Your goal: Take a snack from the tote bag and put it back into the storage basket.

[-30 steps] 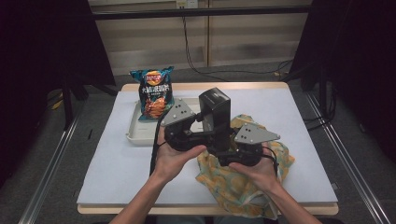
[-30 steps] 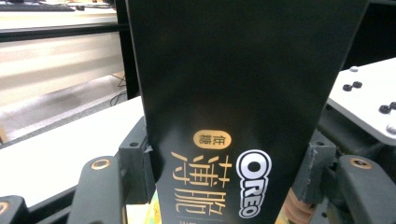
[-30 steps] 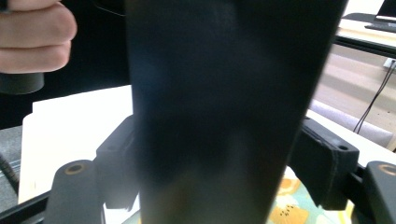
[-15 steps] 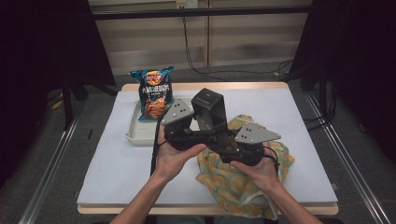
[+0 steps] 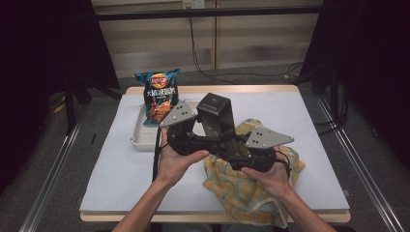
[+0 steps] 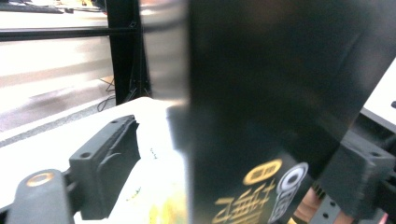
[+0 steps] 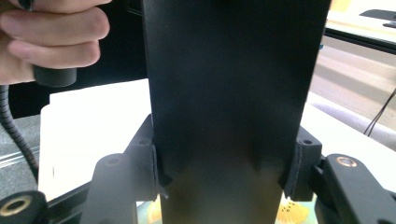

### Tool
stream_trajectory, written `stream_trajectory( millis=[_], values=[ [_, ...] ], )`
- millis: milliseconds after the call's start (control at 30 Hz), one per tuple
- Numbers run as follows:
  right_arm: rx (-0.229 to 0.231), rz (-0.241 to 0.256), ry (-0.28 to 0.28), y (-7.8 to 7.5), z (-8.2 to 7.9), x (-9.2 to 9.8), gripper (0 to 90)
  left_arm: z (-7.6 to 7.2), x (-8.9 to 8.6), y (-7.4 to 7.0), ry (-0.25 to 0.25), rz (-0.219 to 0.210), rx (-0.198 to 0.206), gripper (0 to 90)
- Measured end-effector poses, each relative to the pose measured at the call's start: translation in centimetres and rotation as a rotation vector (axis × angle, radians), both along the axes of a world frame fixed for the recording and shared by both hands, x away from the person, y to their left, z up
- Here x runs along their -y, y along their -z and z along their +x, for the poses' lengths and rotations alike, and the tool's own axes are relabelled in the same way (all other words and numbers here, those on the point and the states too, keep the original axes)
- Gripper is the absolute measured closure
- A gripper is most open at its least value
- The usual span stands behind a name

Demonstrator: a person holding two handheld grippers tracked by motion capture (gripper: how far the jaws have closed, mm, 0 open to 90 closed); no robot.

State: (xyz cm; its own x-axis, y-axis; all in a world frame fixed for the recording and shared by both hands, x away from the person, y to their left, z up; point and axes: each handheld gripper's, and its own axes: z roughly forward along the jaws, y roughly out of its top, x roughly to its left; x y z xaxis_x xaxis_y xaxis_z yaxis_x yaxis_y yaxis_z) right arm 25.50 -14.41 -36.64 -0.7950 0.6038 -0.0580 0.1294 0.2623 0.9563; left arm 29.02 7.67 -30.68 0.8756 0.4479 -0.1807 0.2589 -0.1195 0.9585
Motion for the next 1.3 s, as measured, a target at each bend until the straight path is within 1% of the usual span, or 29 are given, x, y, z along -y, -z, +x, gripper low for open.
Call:
stream_trajectory(
  millis=[33,100,167,200,233,267,333,400,500,533,600,633,667,700,733,767,833,867,900,933,1000,1033,1067,1133,1167,1200,1233,1267,1300],
  values=[
    [-0.003,-0.003,-0.001,-0.1,0.0,0.1,43.2,0.1,-0.1,0.0,0.010,-0.015,-0.003,11.4],
    [-0.006,-0.001,0.004,-0.2,0.2,0.6,43.2,0.0,-0.4,-0.1,0.006,0.015,0.029,10.4],
    [-0.004,-0.013,0.001,-0.3,0.2,0.9,43.2,-0.1,-0.6,-0.2,0.023,0.029,0.051,9.9],
    [-0.007,-0.010,-0.005,-0.4,0.3,1.0,43.2,-0.3,-0.6,-0.3,0.021,0.041,0.072,9.6],
    [-0.013,-0.012,-0.009,-0.5,0.3,1.2,43.2,-0.3,-0.7,-0.3,0.023,0.045,0.083,9.4],
    [-0.017,-0.018,-0.011,-0.5,0.3,1.3,43.2,-0.4,-0.8,-0.4,0.019,0.051,0.086,9.4],
    [-0.027,-0.022,-0.019,-0.6,0.4,1.7,43.2,-0.3,-1.0,-0.4,0.036,0.034,0.085,9.4],
    [-0.032,-0.029,-0.024,-0.7,0.5,1.9,43.2,-0.2,-1.3,-0.4,0.037,0.048,0.093,8.4],
    [-0.037,-0.036,-0.032,-0.9,0.5,2.4,43.2,-0.2,-1.7,-0.4,0.070,0.044,0.115,7.5],
    [-0.038,-0.038,-0.037,-1.0,0.5,2.5,43.2,-0.2,-1.8,-0.4,0.067,0.049,0.123,7.0],
    [-0.039,-0.038,-0.043,-1.1,0.6,2.8,43.2,-0.3,-2.1,-0.3,0.077,0.071,0.129,7.4],
    [-0.042,-0.040,-0.050,-1.2,0.6,2.9,43.2,-0.2,-2.2,-0.2,0.076,0.086,0.140,8.7],
    [-0.044,-0.041,-0.059,-1.2,0.6,3.0,43.2,-0.2,-2.3,-0.1,0.077,0.096,0.140,9.3],
    [-0.048,-0.045,-0.067,-1.2,0.6,3.0,43.2,-0.2,-2.5,0.0,0.075,0.095,0.139,9.6],
    [-0.050,-0.050,-0.070,-1.2,0.6,3.0,43.2,-0.3,-2.6,0.1,0.083,0.093,0.133,9.7],
    [-0.051,-0.054,-0.077,-1.2,0.7,3.1,43.2,-0.3,-2.8,0.1,0.093,0.098,0.137,10.6],
    [-0.060,-0.065,-0.088,-1.2,0.7,3.0,43.1,-0.3,-3.2,0.3,0.088,0.101,0.135,10.7],
    [-0.062,-0.075,-0.096,-1.2,0.7,3.0,43.2,-0.3,-3.5,0.4,0.093,0.104,0.134,12.0],
    [-0.064,-0.081,-0.102,-1.2,0.7,3.0,43.2,-0.4,-3.6,0.5,0.087,0.103,0.134,14.1],
    [-0.069,-0.085,-0.107,-1.2,0.7,3.1,43.2,-0.3,-3.8,0.5,0.092,0.120,0.139,14.3],
    [-0.072,-0.095,-0.114,-1.3,0.7,3.1,43.2,-0.3,-4.2,0.7,0.104,0.119,0.136,14.2],
    [-0.080,-0.096,-0.115,-1.3,0.8,3.2,43.2,-0.4,-4.2,0.8,0.099,0.131,0.141,13.7],
    [-0.084,-0.102,-0.119,-1.3,0.8,3.2,43.2,-0.5,-4.4,0.9,0.094,0.150,0.157,13.8],
    [-0.094,-0.112,-0.128,-1.2,0.9,3.4,43.1,-0.4,-4.5,1.1,0.089,0.155,0.154,14.2],
    [-0.102,-0.122,-0.138,-1.2,1.0,3.4,43.2,-0.4,-4.5,1.1,0.097,0.169,0.152,14.7],
    [-0.105,-0.128,-0.140,-1.1,1.1,3.5,43.2,-0.4,-4.5,1.3,0.091,0.181,0.152,14.7],
    [-0.113,-0.135,-0.146,-1.1,1.1,3.5,43.2,-0.3,-4.6,1.4,0.097,0.192,0.145,14.7],
    [-0.117,-0.141,-0.154,-1.1,1.1,3.6,43.2,-0.2,-4.7,1.5,0.115,0.200,0.144,15.2],
    [-0.119,-0.150,-0.156,-1.0,1.1,3.6,43.2,-0.2,-4.7,1.7,0.113,0.209,0.137,16.0]
  ],
)
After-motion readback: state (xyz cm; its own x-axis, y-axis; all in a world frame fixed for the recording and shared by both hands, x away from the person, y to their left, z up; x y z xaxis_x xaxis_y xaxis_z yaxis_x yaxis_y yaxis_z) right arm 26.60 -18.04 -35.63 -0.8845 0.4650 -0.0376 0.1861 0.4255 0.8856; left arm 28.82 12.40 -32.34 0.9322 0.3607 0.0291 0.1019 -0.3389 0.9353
